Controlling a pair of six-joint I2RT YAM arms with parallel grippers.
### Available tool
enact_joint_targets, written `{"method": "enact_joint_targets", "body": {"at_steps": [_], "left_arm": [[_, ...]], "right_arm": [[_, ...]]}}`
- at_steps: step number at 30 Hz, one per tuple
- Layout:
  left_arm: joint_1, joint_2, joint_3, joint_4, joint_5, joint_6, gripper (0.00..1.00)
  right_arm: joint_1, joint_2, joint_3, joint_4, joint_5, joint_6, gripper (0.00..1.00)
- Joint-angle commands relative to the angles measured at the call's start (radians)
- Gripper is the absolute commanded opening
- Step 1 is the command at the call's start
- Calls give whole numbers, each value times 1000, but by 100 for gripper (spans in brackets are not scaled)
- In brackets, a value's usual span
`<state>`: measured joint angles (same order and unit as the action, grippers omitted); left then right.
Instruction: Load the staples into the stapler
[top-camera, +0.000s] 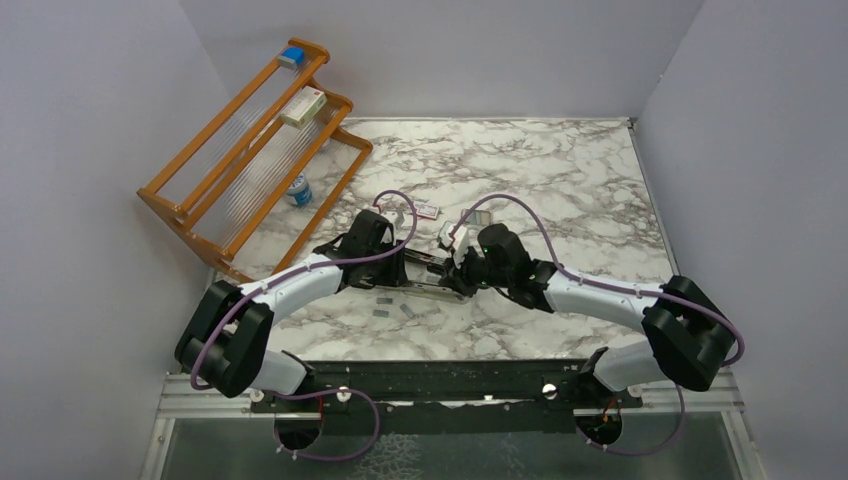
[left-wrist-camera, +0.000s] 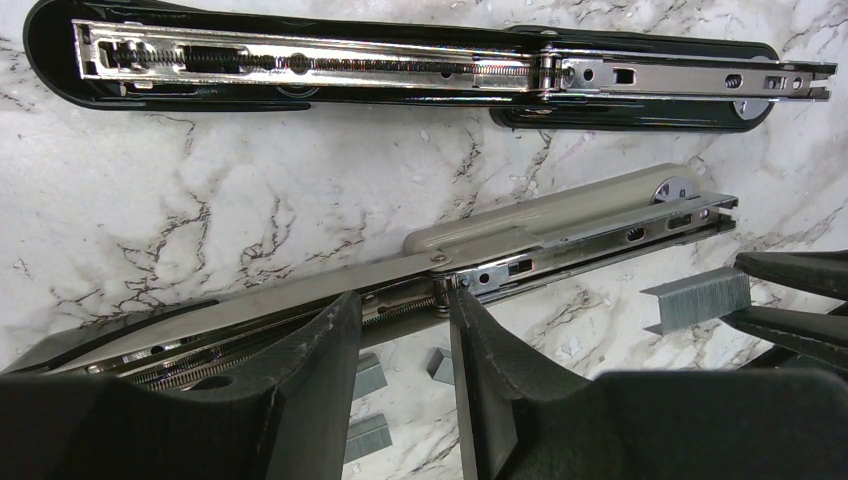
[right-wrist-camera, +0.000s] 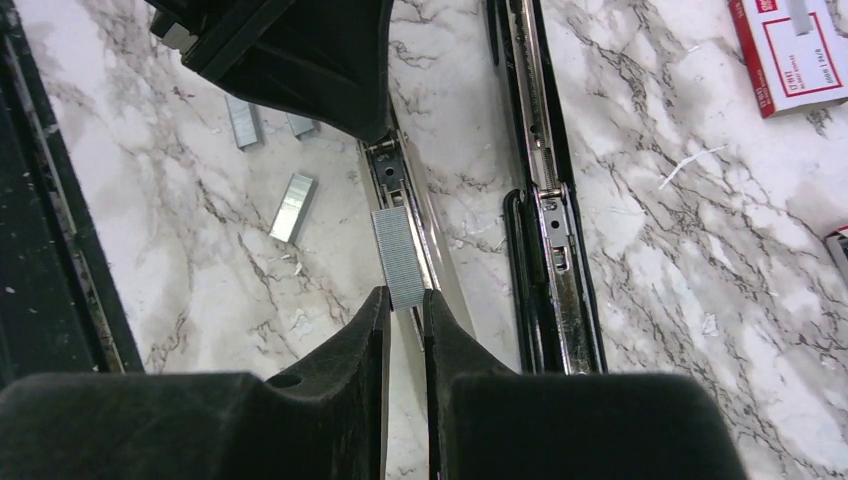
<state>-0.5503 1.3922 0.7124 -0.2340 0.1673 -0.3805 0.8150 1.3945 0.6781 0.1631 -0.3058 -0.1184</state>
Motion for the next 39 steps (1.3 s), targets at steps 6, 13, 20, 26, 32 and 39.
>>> {"method": "enact_joint_targets", "body": {"at_steps": [6, 13, 20, 26, 32, 39], "left_arm": [[-1, 6, 18, -61, -46, 34, 42], [-2, 13, 19, -60, -40, 31, 41], [-2, 16, 19, -61, -40, 29, 41], [-2, 19, 19, -61, -41, 28, 41], [-2, 23, 19, -61, -38, 28, 41], [-2, 24, 19, -60, -40, 26, 42]], "right_arm": [[47, -25, -9, 24, 112, -128, 15], [59, 7, 5, 13, 105, -143, 15], [65, 47, 31, 5, 109, -161, 15], [65, 62, 35, -1, 121, -165, 15], [65, 73, 40, -19, 134, -167, 15], [65, 82, 44, -32, 128, -169, 15]]}}
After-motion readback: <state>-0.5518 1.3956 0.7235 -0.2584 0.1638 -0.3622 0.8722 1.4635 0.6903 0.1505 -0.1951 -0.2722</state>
